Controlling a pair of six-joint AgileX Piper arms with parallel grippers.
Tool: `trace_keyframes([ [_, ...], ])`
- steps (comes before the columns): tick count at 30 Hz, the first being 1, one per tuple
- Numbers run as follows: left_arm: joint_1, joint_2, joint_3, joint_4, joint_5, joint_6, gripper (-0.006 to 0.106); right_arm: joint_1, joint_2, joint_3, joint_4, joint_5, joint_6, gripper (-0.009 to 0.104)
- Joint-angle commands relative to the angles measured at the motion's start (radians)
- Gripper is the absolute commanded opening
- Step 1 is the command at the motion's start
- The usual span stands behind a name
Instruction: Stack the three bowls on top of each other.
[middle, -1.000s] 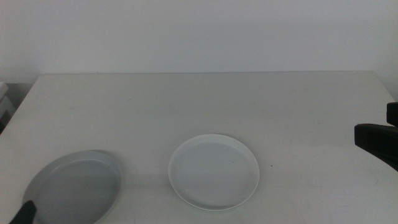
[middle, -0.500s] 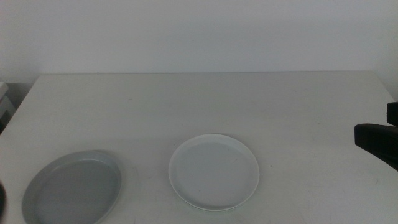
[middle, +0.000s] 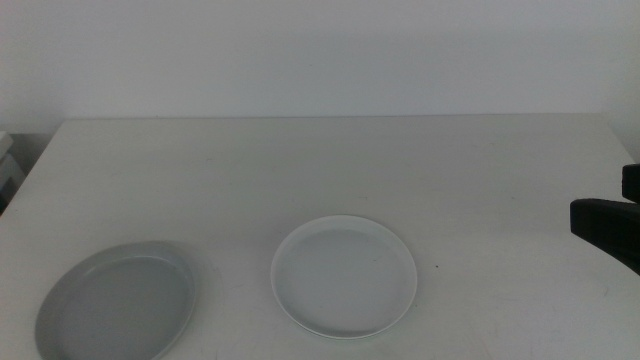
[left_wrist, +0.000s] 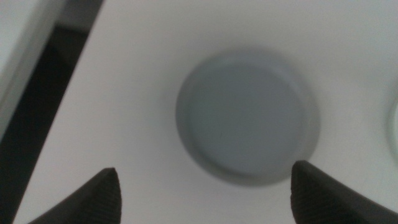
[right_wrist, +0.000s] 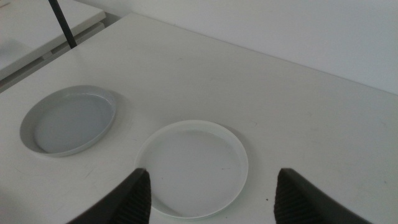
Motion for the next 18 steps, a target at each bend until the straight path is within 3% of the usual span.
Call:
trace_keyframes([
  [1,0.002,0.044,-0.038,0.004,-0.016,-0.005,0.105,-0.007,0.000,-0.024,0.004,-0.064,-0.004,0.051],
  [10,0.002,0.216,-0.049,0.001,-0.104,-0.010,0.105,-0.007,0.000,-0.024,0.004,-0.064,-0.004,0.051],
  [18,0.002,0.468,-0.144,-0.036,-0.130,0.322,0.105,-0.007,0.000,-0.024,0.004,-0.064,-0.004,0.051],
])
